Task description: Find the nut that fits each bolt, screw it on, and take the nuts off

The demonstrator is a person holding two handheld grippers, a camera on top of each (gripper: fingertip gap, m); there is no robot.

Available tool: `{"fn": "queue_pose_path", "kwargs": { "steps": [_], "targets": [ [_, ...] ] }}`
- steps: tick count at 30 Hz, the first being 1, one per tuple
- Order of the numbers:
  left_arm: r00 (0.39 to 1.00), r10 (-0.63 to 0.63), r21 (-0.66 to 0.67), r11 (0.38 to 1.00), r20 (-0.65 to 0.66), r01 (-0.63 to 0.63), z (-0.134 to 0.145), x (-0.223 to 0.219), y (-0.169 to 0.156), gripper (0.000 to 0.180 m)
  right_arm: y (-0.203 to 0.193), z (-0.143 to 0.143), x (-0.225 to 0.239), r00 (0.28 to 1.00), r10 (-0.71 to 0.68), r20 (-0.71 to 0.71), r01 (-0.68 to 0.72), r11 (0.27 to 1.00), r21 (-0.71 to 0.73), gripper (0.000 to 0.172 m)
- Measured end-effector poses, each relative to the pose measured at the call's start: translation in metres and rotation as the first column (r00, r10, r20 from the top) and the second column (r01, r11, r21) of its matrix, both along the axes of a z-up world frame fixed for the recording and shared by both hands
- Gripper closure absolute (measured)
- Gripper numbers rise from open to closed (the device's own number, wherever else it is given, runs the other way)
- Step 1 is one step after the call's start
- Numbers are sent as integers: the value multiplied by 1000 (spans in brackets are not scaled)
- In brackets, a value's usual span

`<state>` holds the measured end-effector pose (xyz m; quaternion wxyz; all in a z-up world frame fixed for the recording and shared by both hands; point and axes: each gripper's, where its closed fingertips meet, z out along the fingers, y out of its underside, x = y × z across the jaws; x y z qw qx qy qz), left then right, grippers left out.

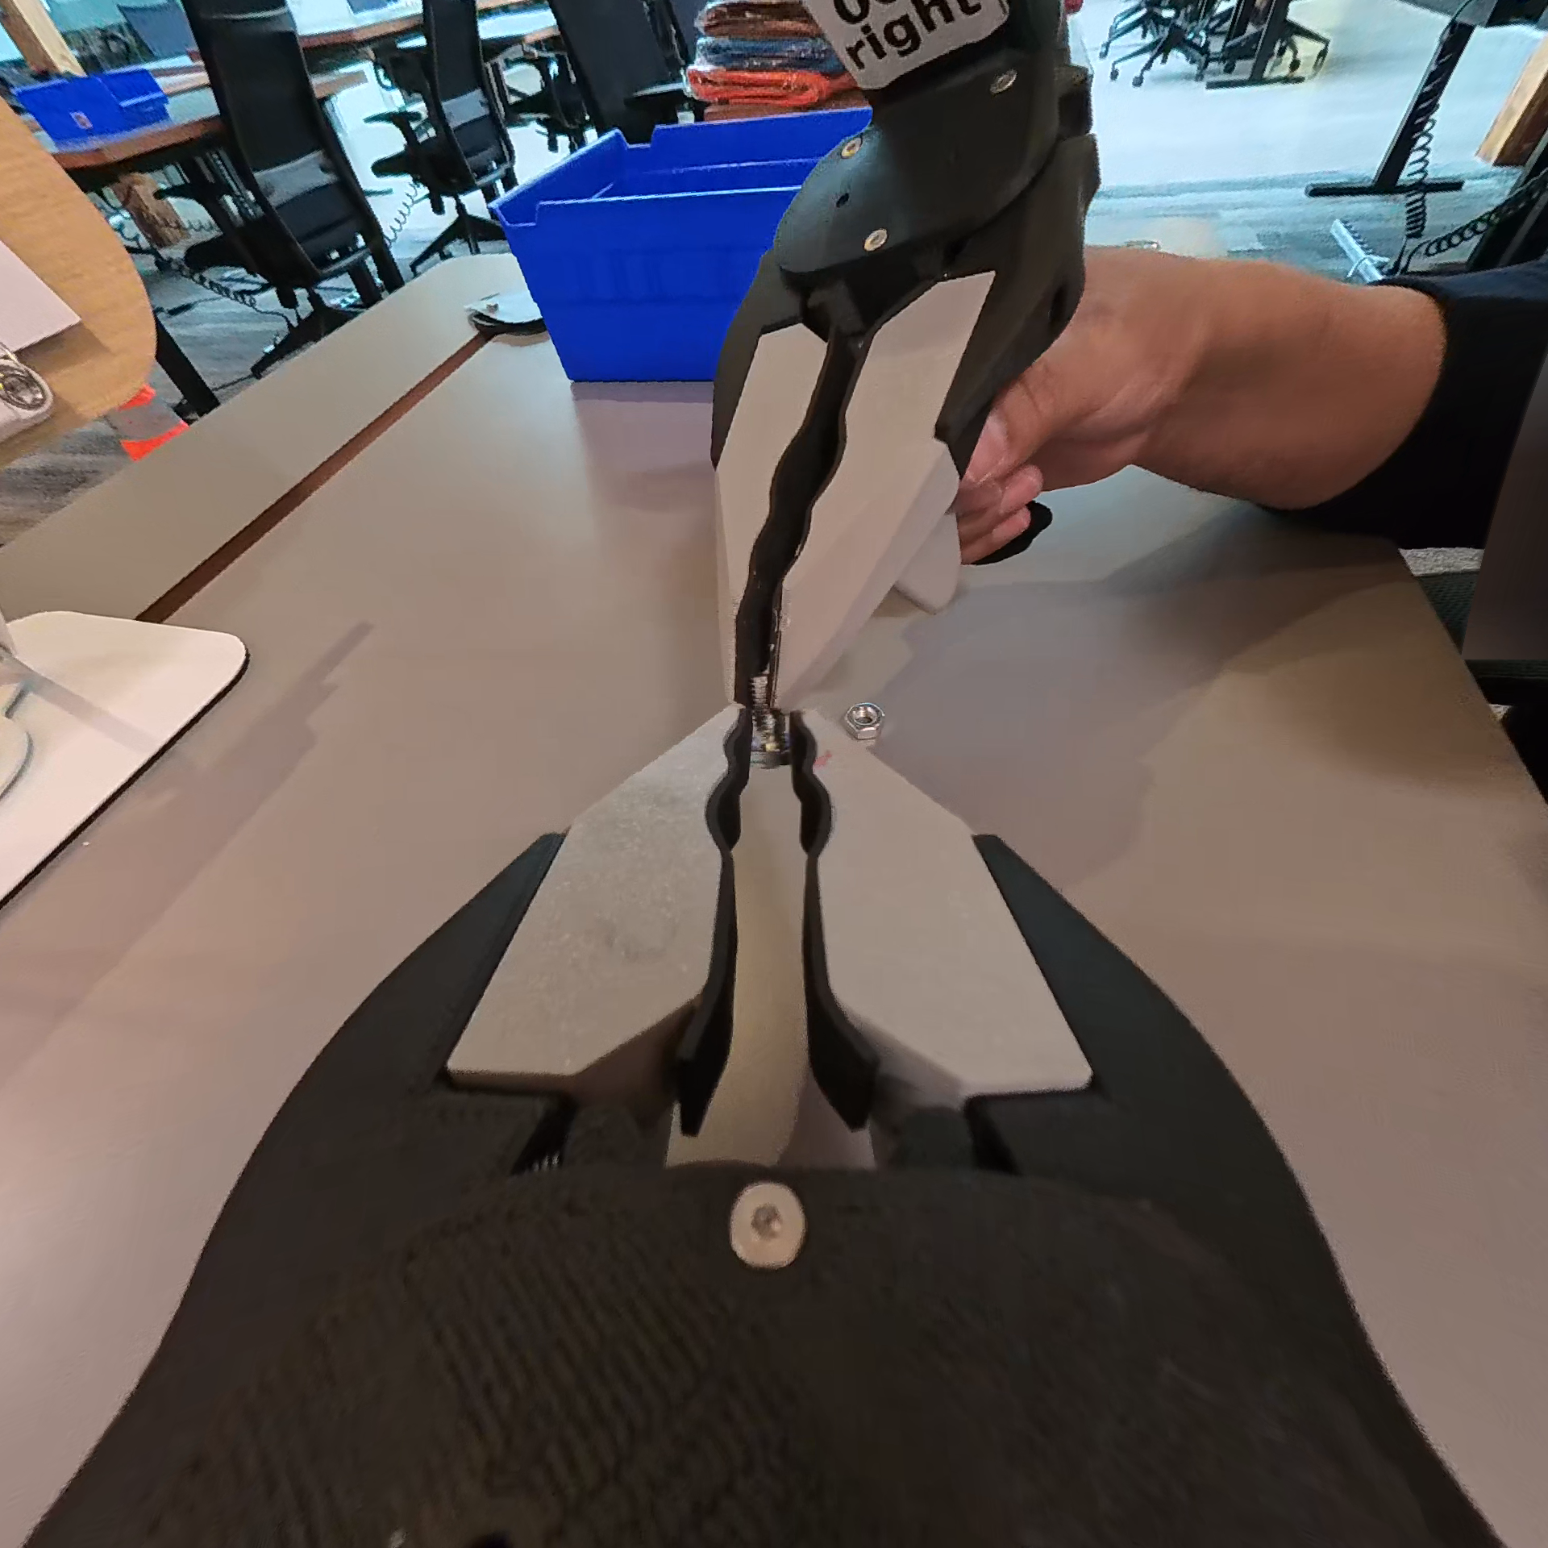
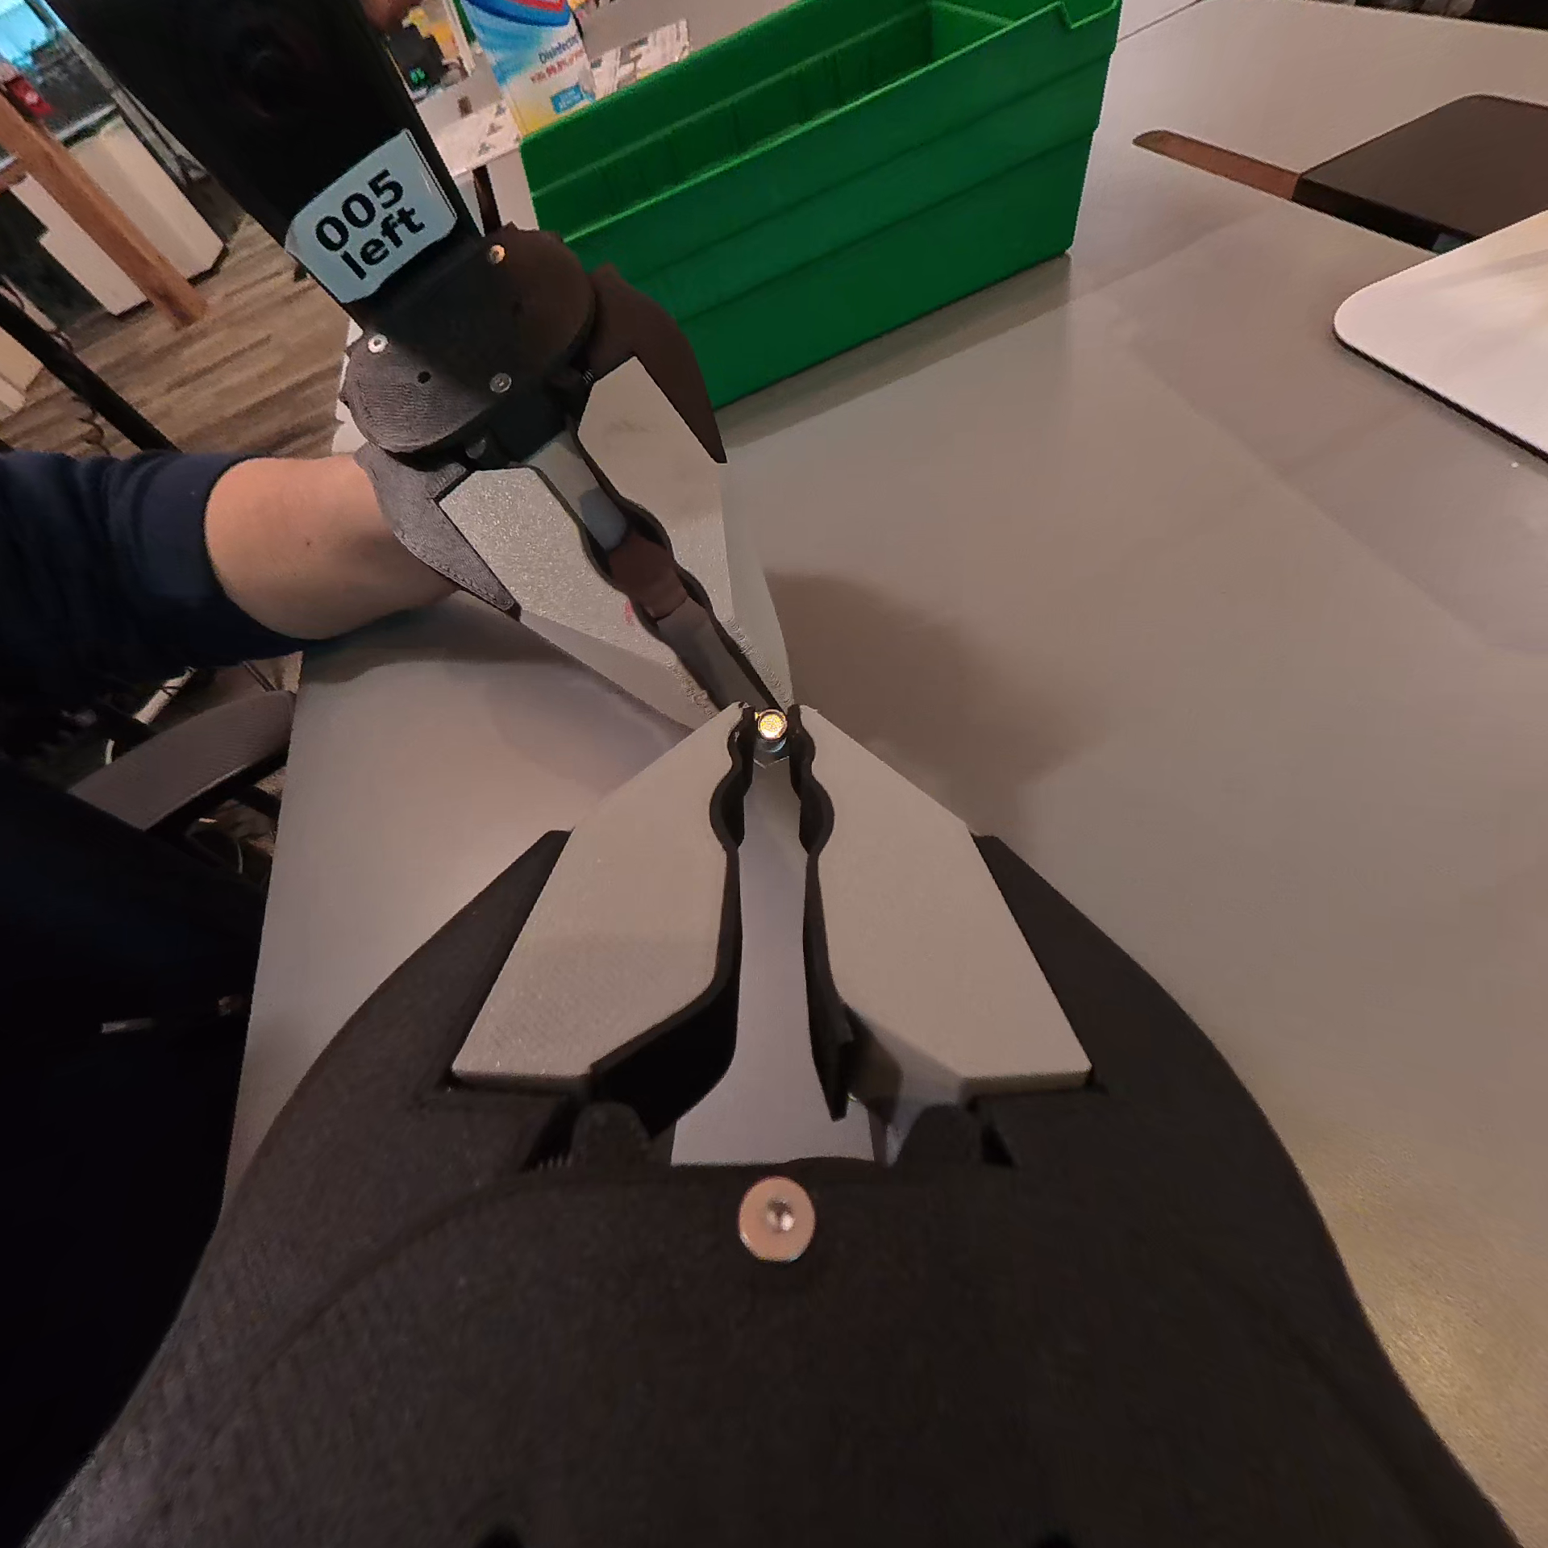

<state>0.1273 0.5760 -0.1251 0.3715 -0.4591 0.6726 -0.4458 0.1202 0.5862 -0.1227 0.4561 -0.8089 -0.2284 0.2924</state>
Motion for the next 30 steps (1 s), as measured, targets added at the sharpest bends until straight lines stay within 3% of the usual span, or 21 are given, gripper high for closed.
{"fn": "queue_pose_path", "kwargs": {
  "steps": [17, 19, 21, 30],
  "targets": [
    [1000, 3, -19, 1000, -17, -3, -2, 0, 0, 172, -1, -1, 0, 1000, 1, -6, -1, 1000, -9, 167],
    [999, 29, -7, 1000, -18, -29, -3, 1, 4, 158, -2, -1, -3, 1000, 15, -11, -15, 1000, -14, 167],
    [1000, -5, -16, 1000, -25, 5, -4, -1, -1, 171, -2, 0, -4, 1000, 13, -5, -13, 1000, -7, 167],
    [1000, -8, -49, 999, -16, 7, -1, -1, -1, 171, -2, 3, -5, 1000, 16, -11, -15, 1000, 13, 167]
  ]
}}
